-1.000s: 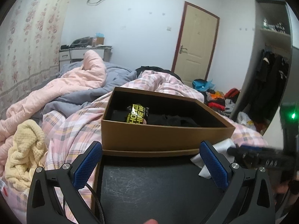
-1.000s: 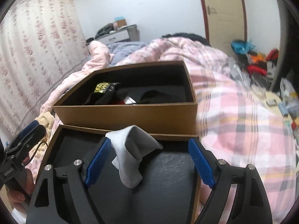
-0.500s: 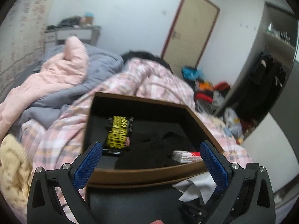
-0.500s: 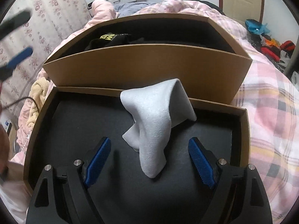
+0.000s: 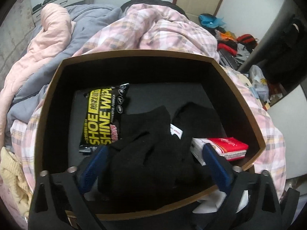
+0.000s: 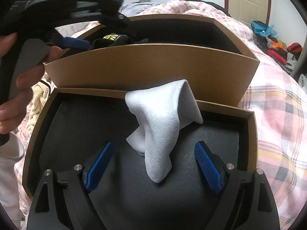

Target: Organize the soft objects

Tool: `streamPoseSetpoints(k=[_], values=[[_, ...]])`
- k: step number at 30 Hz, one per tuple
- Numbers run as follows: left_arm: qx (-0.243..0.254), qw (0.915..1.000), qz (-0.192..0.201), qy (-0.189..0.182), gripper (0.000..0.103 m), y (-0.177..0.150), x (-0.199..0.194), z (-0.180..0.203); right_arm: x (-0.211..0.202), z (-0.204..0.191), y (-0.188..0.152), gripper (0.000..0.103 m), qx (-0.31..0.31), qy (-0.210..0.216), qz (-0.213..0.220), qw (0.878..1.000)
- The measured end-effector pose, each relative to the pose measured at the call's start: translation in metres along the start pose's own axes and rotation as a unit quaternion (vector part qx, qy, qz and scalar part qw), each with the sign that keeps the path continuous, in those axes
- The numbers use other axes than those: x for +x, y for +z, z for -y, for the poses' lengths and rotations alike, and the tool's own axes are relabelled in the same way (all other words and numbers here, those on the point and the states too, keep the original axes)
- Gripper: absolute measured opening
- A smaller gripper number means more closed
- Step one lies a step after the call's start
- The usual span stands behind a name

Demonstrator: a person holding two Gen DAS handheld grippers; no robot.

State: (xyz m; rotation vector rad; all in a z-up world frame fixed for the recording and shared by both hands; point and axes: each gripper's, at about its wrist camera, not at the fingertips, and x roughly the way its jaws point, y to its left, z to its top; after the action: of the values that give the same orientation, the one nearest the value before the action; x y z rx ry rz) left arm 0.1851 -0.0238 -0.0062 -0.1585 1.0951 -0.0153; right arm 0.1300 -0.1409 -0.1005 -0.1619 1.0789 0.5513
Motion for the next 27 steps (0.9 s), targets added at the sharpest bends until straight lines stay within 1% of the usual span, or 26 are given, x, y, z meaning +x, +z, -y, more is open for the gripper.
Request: streamPoseSetpoints(k=[1, 2, 3, 4, 5, 6, 7, 8, 10, 12, 13, 16, 19, 23, 24, 26, 27], values=[[0.014, 0.9998, 0.002, 0.015, 0.072, -0.002, 0.002, 0.004, 0.000, 0.000, 0.000, 0.090, 0.000, 0.001, 0.000, 1.000], [0.024, 0.9993, 0.000, 0.028, 0.063, -0.003, 0.004, 0.006, -0.001, 0.000, 0.000, 0.090, 0.001, 0.001, 0.000, 1.000], [0.034, 0.9985, -0.007, 0.041, 0.050, -0.005, 0.008, 0.008, -0.001, 0.000, -0.001, 0.090, 0.001, 0.002, 0.000, 1.000], [0.037, 0.9983, -0.012, 0.043, 0.043, -0.006, 0.011, 0.009, -0.001, 0.000, -0.001, 0.090, 0.001, 0.002, 0.001, 1.000], [0.035, 0.9987, -0.016, 0.033, 0.039, -0.007, 0.014, 0.008, -0.001, 0.000, -0.001, 0.090, 0.002, 0.002, 0.001, 1.000], [0.033, 0.9987, -0.020, 0.033, 0.028, -0.008, 0.016, 0.006, -0.001, 0.000, -0.002, 0.090, 0.002, 0.002, 0.001, 1.000], [0.031, 0.9987, -0.019, 0.036, 0.025, -0.009, 0.017, 0.004, -0.002, 0.000, -0.002, 0.090, 0.002, 0.002, 0.001, 1.000], [0.032, 0.9987, -0.016, 0.036, 0.024, -0.009, 0.017, 0.003, -0.002, 0.000, -0.002, 0.090, 0.002, 0.003, 0.001, 1.000], [0.036, 0.9987, -0.005, 0.036, 0.015, -0.010, 0.014, 0.002, -0.002, 0.000, -0.002, 0.090, 0.003, 0.004, 0.001, 1.000], [0.035, 0.9988, 0.008, 0.032, 0.014, -0.012, 0.005, 0.000, -0.002, 0.001, -0.001, 0.090, 0.004, 0.006, 0.001, 1.000], [0.035, 0.9989, 0.019, 0.026, 0.012, -0.012, -0.001, -0.001, -0.002, 0.001, -0.001, 0.090, 0.004, 0.006, 0.001, 1.000], [0.034, 0.9980, 0.050, 0.017, 0.010, -0.014, -0.018, -0.003, -0.002, 0.002, -0.001, 0.090, 0.004, 0.005, 0.001, 1.000], [0.033, 0.9956, 0.087, -0.009, 0.010, -0.016, -0.048, -0.003, -0.001, 0.002, 0.000, 0.090, 0.004, 0.005, 0.001, 1.000], [0.042, 0.9891, 0.140, -0.021, 0.009, -0.022, -0.091, 0.000, -0.002, 0.002, 0.000, 0.090, 0.005, 0.007, 0.001, 1.000], [0.040, 0.9866, 0.155, -0.029, 0.009, -0.027, -0.105, -0.001, -0.002, 0.002, 0.000, 0.090, 0.005, 0.007, 0.001, 1.000], [0.021, 0.9818, 0.180, -0.056, 0.009, -0.039, -0.128, -0.005, -0.002, 0.002, 0.000, 0.090, 0.005, 0.007, 0.002, 1.000], [0.013, 0.9783, 0.192, -0.078, 0.009, -0.047, -0.138, -0.007, -0.002, 0.002, 0.000, 0.090, 0.005, 0.007, 0.002, 1.000]])
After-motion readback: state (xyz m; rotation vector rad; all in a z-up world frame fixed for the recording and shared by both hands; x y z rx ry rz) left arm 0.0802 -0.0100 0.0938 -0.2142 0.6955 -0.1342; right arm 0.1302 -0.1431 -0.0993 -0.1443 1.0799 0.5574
